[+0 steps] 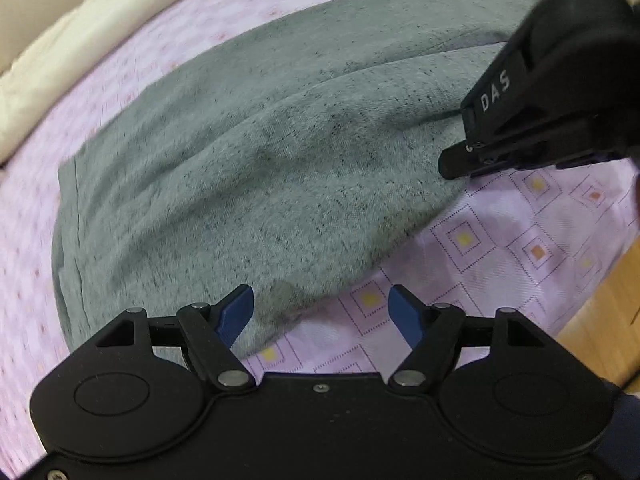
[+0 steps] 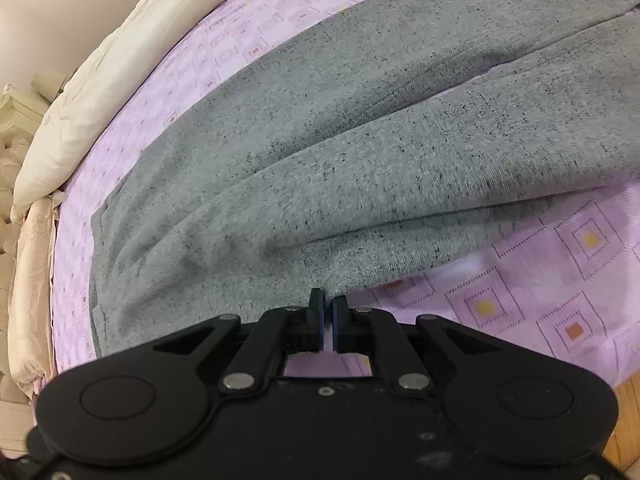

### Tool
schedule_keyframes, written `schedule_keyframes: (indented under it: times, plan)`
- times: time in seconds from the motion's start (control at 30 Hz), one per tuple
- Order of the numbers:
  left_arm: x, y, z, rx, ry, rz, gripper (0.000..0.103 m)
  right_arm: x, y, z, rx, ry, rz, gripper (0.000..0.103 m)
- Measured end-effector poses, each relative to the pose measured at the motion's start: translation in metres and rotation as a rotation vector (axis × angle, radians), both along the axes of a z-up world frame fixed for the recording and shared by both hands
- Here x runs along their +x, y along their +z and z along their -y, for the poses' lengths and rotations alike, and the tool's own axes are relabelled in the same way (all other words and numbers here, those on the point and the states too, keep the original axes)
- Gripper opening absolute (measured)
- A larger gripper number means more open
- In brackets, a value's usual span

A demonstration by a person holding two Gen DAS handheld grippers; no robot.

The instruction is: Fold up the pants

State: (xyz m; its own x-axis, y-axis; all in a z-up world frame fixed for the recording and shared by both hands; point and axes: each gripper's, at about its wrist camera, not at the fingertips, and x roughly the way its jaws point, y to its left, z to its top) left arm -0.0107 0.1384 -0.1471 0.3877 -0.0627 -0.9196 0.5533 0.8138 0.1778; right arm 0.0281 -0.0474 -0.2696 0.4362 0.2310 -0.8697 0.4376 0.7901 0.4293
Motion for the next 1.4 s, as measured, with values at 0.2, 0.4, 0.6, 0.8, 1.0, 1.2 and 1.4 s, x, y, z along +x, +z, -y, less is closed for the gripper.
schedule_keyframes:
  times: [0.2, 0.4, 0.6, 0.8, 1.0, 1.2, 1.4]
  plan:
    - [-0.002, -0.019, 0.010, 0.080, -0.131, 0.007, 0.035, -0.011, 0.009, -0.008, 0.019, 0.002, -0.019, 0.006]
    - [0.000, -0.014, -0.014, 0.024, -0.158, -0.093, 0.006, -0.027, 0.011, -0.012, 0.034, 0.007, -0.052, 0.006]
    - [-0.011, -0.016, -0.035, 0.027, -0.151, -0.180, 0.004, -0.032, -0.016, -0.023, 0.014, 0.045, -0.132, 0.007]
    - [-0.008, -0.022, -0.056, -0.007, -0.010, -0.309, 0.000, -0.039, -0.031, -0.021, 0.014, 0.039, -0.207, 0.006]
    - [0.021, 0.020, -0.061, -0.198, 0.132, -0.274, 0.018, -0.049, 0.001, 0.004, 0.041, 0.054, -0.103, 0.032]
    - [0.043, 0.007, -0.031, -0.204, 0.233, -0.213, 0.030, -0.077, 0.022, 0.087, -0.067, -0.161, -0.056, 0.033]
    - [0.045, -0.047, -0.038, -0.208, 0.457, -0.408, 0.029, -0.108, 0.030, 0.189, -0.222, -0.290, -0.072, 0.033]
